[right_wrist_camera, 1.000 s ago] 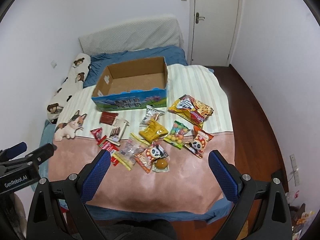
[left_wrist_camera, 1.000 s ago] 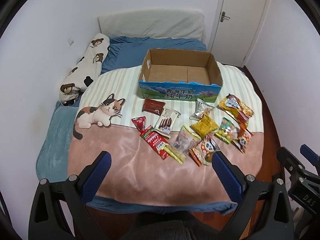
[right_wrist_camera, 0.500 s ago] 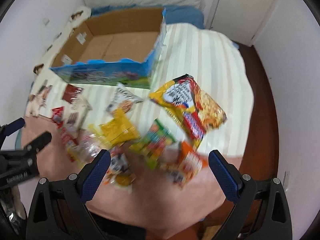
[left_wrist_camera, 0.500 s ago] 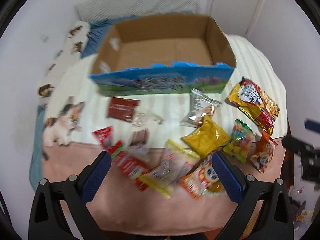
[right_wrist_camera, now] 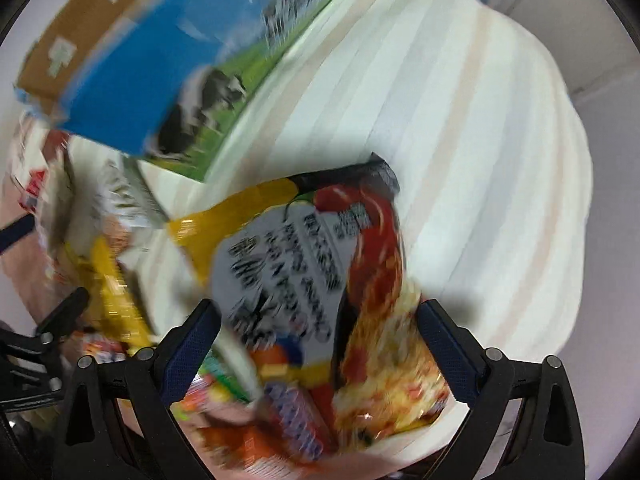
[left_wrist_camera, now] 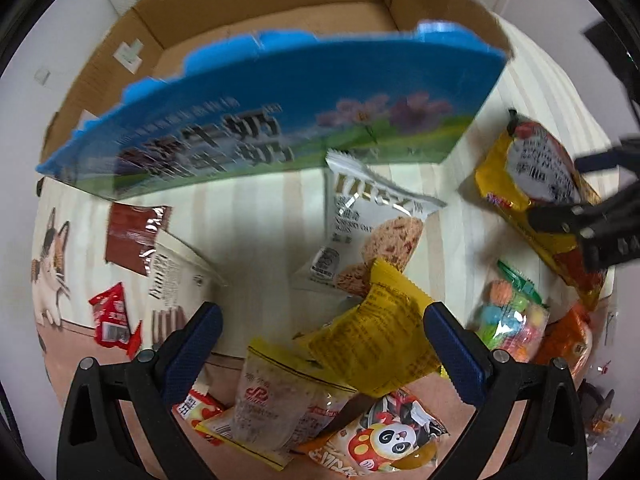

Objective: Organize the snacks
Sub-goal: 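Grasp the Cheese Buldak noodle bag with the right tool while the left tool grasps the clear bread bag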

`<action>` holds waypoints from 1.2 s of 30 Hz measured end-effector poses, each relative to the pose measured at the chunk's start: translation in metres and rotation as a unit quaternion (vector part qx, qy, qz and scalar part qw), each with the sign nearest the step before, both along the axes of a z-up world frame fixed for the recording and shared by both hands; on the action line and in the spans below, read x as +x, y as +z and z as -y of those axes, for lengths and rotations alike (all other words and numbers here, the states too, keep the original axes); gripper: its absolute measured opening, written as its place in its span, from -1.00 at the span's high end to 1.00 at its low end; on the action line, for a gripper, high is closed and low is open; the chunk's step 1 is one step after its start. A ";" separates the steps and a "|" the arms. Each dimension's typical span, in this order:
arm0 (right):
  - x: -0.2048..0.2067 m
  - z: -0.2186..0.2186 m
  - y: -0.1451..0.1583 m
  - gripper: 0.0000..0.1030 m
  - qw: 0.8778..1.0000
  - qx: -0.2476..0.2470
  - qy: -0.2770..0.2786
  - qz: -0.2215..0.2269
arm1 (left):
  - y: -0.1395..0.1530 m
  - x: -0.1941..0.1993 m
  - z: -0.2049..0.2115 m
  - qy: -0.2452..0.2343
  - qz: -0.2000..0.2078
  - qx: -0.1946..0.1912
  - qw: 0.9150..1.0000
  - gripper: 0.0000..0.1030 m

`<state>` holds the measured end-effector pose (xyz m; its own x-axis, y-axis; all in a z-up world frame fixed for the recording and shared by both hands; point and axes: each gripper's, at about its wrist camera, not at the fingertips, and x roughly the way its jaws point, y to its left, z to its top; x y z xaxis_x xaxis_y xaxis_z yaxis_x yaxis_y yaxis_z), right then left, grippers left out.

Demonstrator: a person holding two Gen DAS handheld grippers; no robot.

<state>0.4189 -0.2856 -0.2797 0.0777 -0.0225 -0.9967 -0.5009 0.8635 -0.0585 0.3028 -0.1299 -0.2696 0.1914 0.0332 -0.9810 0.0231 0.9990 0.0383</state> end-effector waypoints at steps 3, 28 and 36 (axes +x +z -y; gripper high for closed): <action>0.015 0.000 -0.021 -0.98 0.999 0.003 0.011 -0.036 | -0.005 -0.001 -0.002 0.001 -0.005 0.000 1.000 -1.00; -0.117 0.016 0.043 -0.72 0.953 0.150 -0.259 0.055 | -0.048 -0.105 -0.048 -0.161 -0.061 0.072 0.982 -0.64; -0.173 -0.006 -0.008 -0.72 0.929 0.133 -0.346 0.021 | -0.072 -0.111 -0.041 -0.205 -0.058 0.022 0.977 -0.64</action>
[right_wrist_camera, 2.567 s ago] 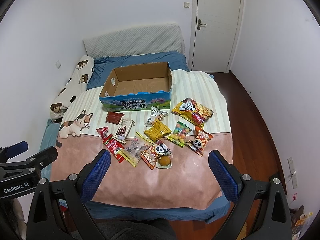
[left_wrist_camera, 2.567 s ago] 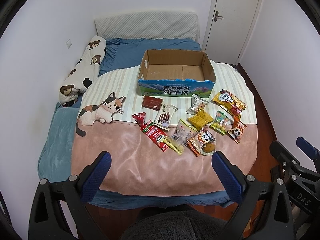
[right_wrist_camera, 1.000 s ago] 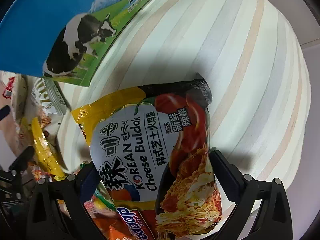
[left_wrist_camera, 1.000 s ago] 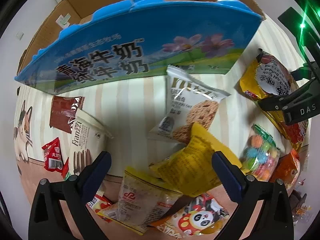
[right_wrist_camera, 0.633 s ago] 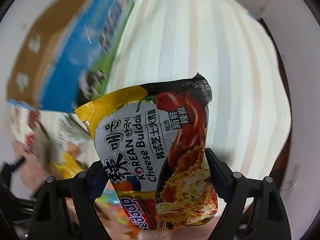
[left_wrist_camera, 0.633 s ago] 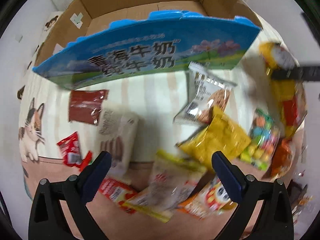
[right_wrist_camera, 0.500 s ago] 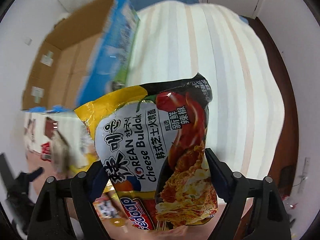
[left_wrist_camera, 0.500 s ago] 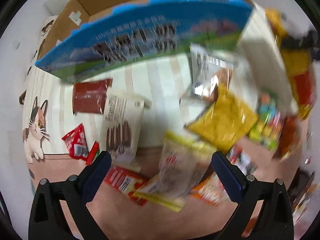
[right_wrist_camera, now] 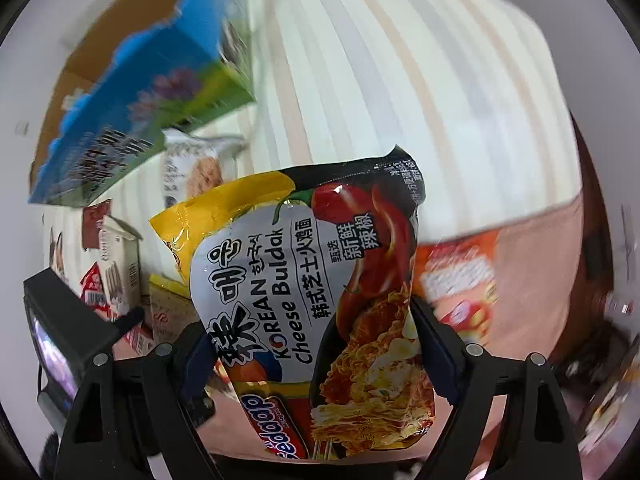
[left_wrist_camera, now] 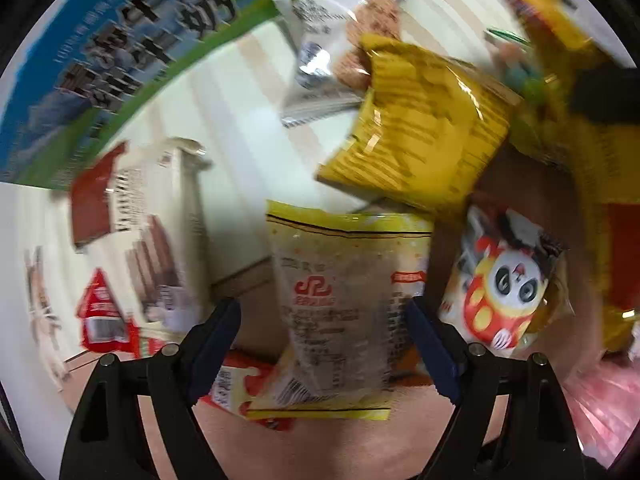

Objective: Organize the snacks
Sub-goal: 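Grasp the Cheese Buldak noodle bag with the right tool while the left tool grasps the clear bread bag, then carry both bags into the cardboard box and open both tools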

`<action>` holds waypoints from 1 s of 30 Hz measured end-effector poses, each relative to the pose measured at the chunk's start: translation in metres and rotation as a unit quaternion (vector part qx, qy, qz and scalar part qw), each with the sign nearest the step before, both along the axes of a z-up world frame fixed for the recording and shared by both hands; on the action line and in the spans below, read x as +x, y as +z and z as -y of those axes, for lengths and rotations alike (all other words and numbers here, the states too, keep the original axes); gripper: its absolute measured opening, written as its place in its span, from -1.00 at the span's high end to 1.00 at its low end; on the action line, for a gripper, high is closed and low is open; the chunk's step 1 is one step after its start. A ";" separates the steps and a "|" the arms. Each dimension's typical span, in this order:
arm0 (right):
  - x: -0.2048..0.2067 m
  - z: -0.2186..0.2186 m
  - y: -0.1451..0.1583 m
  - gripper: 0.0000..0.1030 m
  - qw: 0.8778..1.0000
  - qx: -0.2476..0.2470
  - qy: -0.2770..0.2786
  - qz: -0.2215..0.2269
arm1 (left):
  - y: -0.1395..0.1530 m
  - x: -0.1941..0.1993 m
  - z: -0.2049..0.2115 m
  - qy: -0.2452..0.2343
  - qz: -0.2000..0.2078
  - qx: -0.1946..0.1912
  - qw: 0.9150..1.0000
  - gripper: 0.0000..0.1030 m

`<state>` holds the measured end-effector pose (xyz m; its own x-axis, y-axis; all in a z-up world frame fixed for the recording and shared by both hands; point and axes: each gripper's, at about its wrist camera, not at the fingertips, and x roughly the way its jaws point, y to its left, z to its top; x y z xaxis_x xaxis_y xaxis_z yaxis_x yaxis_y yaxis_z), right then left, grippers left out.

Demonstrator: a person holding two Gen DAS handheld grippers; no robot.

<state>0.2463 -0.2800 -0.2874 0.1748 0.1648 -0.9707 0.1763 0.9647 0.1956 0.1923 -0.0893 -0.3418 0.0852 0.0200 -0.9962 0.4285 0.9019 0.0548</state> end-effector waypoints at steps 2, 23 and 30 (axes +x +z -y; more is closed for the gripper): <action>-0.004 -0.005 -0.014 -0.72 1.000 0.005 -0.015 -0.008 | -0.012 -0.003 -0.005 -0.016 -0.020 -0.013 1.000 -0.64; -0.045 -0.052 -0.052 -0.71 1.000 0.014 0.014 -0.005 | -0.004 -0.063 -0.061 0.179 -0.031 -0.057 0.982 0.05; -0.060 -0.029 -0.017 -0.70 0.998 0.044 0.029 0.024 | 0.038 -0.082 -0.081 0.220 0.003 -0.080 0.972 0.06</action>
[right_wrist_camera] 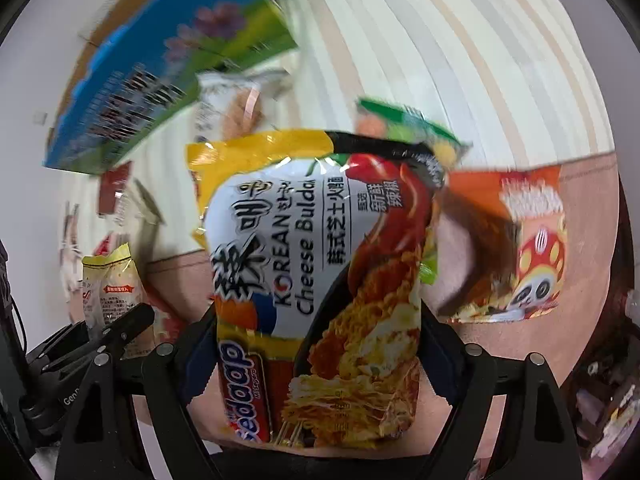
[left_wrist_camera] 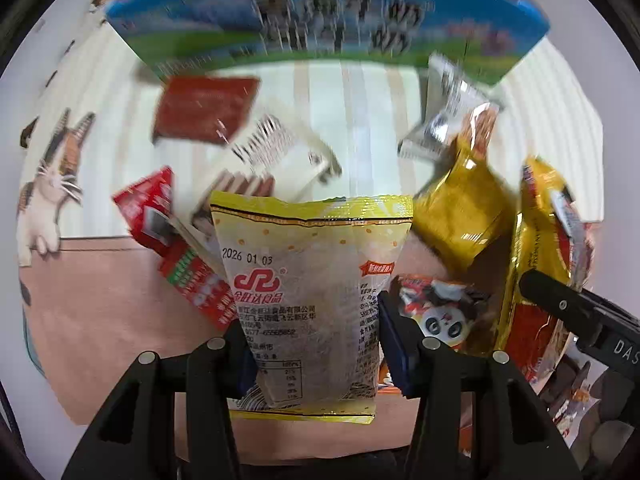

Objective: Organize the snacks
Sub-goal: 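Carry both bags into the cardboard box and open both tools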

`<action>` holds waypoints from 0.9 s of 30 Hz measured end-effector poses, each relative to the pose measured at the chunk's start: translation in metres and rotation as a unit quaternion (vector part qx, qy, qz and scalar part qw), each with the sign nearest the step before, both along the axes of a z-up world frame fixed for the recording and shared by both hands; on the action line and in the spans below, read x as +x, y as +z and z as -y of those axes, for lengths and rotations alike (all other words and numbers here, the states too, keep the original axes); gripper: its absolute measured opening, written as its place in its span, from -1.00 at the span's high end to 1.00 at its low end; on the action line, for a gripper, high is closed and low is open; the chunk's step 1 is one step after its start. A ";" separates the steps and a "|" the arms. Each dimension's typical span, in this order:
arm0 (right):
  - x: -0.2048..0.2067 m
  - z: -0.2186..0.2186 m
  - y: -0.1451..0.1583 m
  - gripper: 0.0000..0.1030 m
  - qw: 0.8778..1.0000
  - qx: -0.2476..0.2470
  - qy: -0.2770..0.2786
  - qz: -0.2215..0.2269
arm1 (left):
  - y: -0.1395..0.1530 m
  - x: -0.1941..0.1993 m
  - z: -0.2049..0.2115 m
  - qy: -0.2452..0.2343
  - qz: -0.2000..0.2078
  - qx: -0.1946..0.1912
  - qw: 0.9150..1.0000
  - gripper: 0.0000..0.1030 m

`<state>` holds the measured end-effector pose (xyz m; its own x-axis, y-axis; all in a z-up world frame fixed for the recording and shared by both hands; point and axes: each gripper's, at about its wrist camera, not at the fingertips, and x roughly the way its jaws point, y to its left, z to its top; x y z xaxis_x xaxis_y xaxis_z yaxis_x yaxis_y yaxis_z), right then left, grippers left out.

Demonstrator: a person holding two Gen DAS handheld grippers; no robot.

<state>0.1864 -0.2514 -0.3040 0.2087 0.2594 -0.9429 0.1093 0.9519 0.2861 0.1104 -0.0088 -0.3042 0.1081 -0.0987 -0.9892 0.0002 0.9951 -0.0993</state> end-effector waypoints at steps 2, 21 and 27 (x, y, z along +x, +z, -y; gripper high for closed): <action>-0.007 0.001 0.010 -0.70 1.000 0.011 0.006 0.014 | 0.014 -0.002 -0.001 0.008 0.015 -0.009 1.000 0.06; 0.000 0.001 0.006 -0.70 0.999 0.027 0.026 0.011 | 0.185 0.173 -0.006 0.033 0.114 -0.057 0.991 0.06; 0.011 0.006 0.027 -0.70 0.999 -0.017 0.045 0.007 | 0.181 0.259 -0.015 0.041 0.096 -0.056 0.993 0.06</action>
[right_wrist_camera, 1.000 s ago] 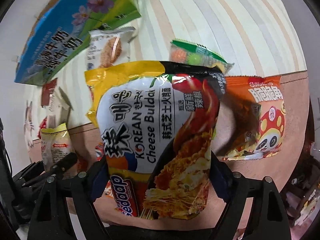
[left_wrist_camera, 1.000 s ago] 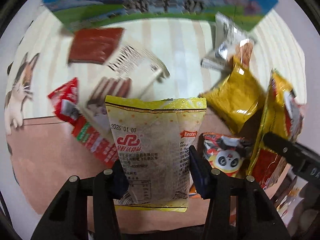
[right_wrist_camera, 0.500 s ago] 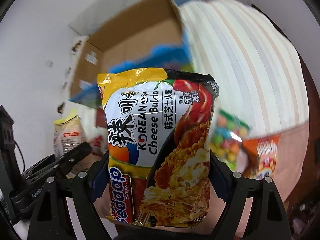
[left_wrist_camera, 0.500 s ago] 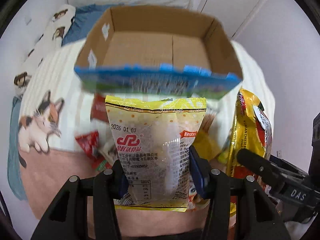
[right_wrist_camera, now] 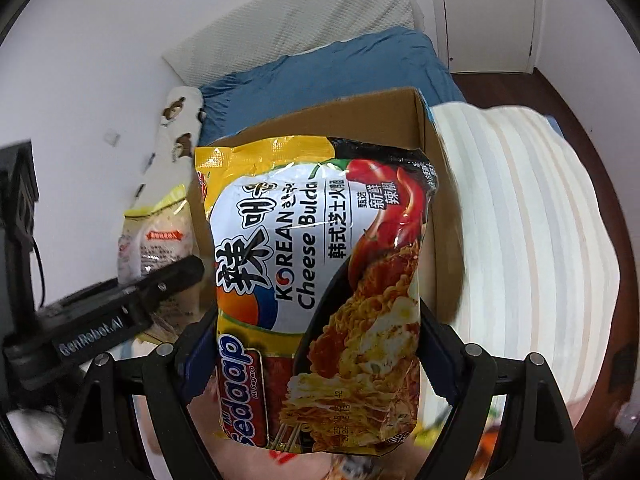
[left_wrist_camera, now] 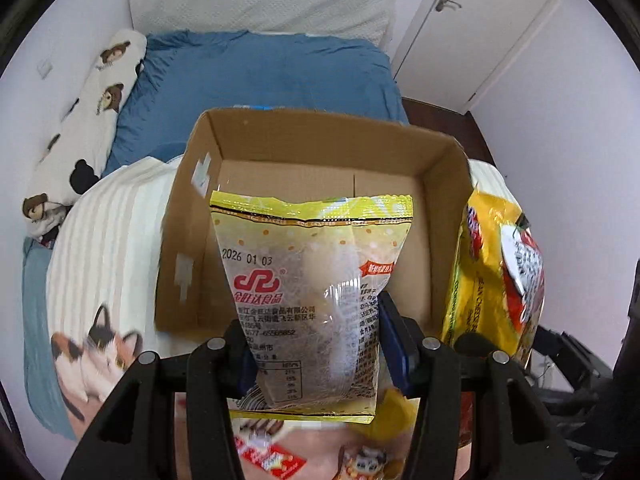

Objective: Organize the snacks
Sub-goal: 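Carry both bags into the cardboard box and open both tools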

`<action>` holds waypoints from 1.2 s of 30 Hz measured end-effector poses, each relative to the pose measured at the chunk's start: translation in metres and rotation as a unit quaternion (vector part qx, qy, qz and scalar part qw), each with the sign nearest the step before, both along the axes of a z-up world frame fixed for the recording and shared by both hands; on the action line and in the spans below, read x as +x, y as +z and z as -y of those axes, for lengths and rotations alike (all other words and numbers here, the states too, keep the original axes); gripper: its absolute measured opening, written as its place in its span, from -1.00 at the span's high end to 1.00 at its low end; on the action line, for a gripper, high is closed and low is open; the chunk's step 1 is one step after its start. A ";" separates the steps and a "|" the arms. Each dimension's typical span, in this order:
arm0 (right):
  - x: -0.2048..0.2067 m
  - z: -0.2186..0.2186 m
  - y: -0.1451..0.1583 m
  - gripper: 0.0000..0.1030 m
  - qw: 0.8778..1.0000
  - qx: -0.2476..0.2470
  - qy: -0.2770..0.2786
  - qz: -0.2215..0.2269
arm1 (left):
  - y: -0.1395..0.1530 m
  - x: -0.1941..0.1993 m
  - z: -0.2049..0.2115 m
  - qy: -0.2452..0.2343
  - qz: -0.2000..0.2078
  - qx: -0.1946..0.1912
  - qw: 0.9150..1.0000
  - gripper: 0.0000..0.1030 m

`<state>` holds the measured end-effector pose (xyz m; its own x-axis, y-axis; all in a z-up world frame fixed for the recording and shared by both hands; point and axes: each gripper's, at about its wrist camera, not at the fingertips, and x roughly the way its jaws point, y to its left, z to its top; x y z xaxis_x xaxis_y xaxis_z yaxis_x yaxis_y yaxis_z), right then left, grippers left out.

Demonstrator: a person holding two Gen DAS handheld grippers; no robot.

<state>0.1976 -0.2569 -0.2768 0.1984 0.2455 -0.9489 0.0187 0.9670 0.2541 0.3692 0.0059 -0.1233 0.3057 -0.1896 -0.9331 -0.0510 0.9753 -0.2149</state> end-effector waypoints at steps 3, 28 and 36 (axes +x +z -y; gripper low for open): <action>0.002 -0.006 -0.011 -0.70 1.000 -0.012 0.000 -0.019 | -0.025 0.046 -0.008 0.007 -0.030 -0.011 0.999 0.06; 0.018 -0.028 -0.063 -0.91 0.990 -0.086 0.014 -0.112 | -0.129 0.149 0.007 -0.010 -0.137 0.005 0.990 -0.52; 0.010 -0.029 -0.042 -0.92 0.991 -0.086 0.015 -0.099 | -0.101 0.130 0.002 0.003 -0.092 0.008 0.996 -0.79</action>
<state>0.2078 -0.2276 -0.3186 -0.0015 0.0787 -0.9969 0.0223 0.9966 0.0787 0.4990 0.0038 -0.2241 0.1306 -0.1720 -0.9764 -0.0945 0.9782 -0.1849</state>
